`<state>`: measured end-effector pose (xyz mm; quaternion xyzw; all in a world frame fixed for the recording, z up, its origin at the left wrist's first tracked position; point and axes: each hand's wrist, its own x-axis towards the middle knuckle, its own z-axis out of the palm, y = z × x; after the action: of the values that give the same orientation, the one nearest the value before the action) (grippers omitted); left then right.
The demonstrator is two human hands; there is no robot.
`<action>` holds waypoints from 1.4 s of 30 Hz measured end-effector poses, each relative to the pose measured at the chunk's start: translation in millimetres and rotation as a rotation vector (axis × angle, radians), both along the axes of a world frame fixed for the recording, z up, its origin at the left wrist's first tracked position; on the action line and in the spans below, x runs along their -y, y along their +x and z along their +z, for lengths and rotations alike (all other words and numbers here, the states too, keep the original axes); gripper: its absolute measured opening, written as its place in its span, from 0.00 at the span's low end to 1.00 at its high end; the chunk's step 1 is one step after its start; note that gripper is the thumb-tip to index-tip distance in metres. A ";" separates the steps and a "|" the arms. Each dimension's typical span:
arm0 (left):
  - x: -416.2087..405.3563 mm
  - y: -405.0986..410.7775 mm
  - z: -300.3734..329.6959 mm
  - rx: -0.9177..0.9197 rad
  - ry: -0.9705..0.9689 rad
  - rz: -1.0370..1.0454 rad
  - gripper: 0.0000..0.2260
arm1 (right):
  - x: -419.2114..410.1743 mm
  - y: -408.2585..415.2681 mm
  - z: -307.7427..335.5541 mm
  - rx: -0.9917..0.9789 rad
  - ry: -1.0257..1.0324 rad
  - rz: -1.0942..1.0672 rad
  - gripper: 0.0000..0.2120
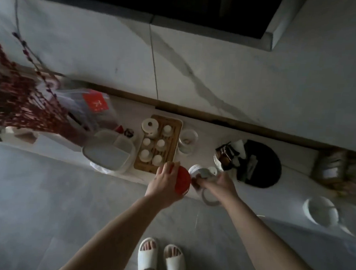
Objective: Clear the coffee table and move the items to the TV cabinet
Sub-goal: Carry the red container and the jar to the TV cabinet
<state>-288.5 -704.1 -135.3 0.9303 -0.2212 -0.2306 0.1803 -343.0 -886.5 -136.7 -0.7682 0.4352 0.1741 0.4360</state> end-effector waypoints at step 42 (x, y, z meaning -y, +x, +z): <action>50.4 64.1 -116.1 0.049 0.010 -0.221 0.44 | 41.3 85.8 -120.8 0.199 -0.238 -0.093 0.22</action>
<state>-224.4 -754.5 -251.4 0.9063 -0.3259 -0.2274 0.1438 -257.2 -927.7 -257.4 -0.8068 0.4428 0.0241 0.3904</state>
